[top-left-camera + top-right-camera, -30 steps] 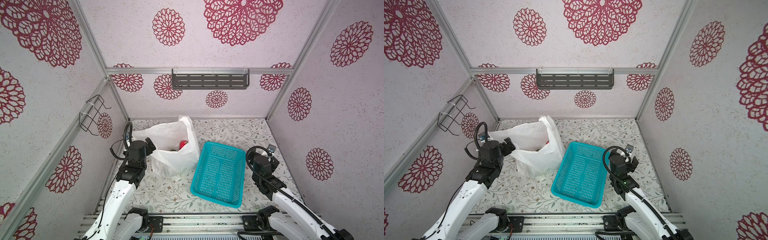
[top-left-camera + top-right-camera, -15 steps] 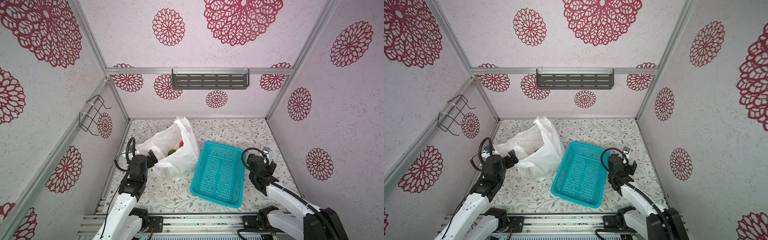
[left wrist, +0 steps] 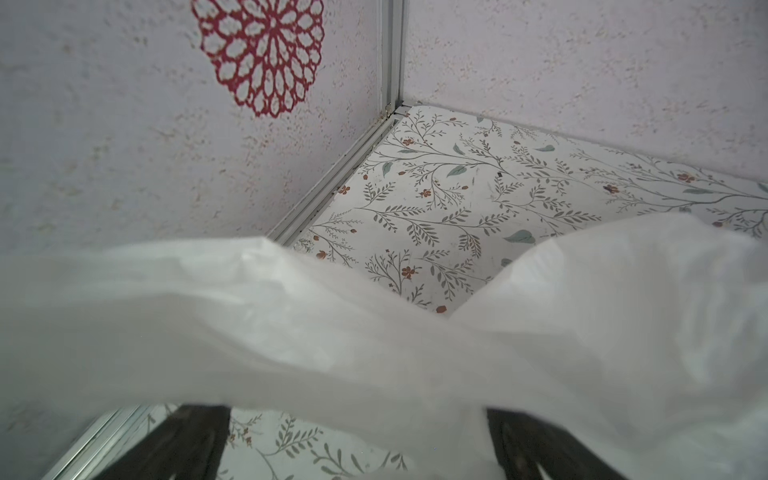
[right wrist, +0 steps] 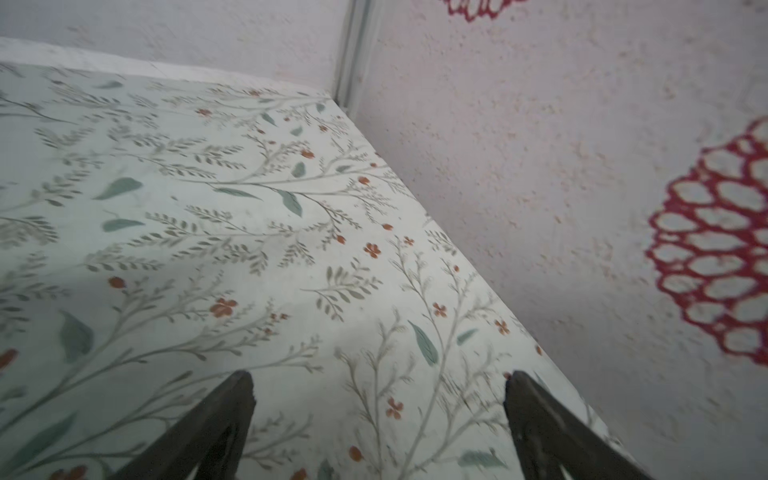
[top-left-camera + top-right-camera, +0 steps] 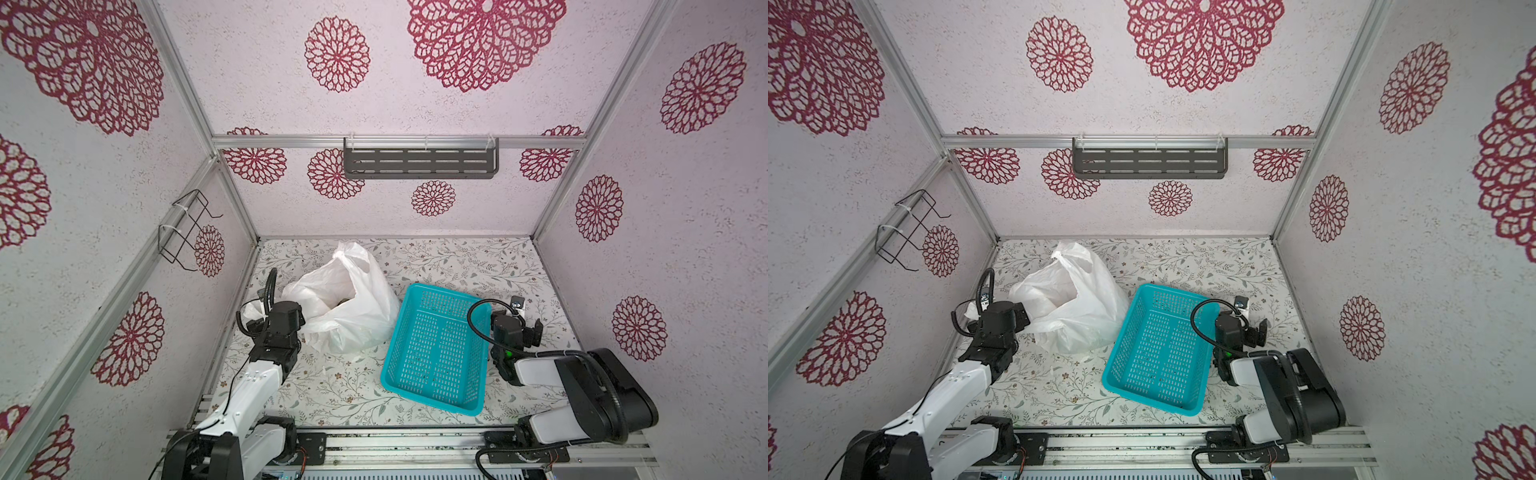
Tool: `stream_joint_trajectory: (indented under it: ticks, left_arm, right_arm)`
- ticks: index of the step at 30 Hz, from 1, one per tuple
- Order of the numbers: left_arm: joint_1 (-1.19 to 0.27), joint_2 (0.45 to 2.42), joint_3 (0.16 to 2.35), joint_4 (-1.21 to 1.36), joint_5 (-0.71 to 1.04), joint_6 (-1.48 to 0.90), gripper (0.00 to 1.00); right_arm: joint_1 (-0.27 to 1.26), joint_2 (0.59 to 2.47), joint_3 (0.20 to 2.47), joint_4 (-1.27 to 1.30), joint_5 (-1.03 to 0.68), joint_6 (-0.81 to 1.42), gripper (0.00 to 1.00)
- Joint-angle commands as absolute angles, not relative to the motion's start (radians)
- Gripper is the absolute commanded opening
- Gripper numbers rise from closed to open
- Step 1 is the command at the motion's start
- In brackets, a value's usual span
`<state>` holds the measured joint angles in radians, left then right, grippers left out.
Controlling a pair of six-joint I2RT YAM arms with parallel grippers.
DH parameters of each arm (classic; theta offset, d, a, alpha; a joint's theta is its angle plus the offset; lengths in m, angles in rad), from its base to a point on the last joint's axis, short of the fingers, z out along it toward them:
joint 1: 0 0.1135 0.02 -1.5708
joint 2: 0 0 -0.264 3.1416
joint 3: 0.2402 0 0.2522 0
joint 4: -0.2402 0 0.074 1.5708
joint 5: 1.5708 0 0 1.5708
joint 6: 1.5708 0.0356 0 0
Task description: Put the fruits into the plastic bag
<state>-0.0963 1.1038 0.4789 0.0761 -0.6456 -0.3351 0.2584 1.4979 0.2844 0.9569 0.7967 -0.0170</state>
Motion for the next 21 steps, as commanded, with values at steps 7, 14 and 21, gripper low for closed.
stream_joint_trajectory:
  ticks: [7, 14, 21]
  left_arm:
    - [-0.057, 1.318, 0.463, 0.452, -0.584, -0.232, 0.97]
    - [0.029, 1.457, 0.577, 0.458, -0.43, -0.193, 0.97]
    - [0.107, 1.424, 0.42, 0.737, -0.432, -0.221, 0.97]
  right_arm:
    - [0.019, 1.545, 0.256, 1.212, 0.229, 0.032, 0.96]
    - [0.04, 1.54, 0.251, 1.214, 0.267, 0.02, 0.99]
    - [0.048, 1.536, 0.252, 1.207, 0.272, 0.015, 0.99]
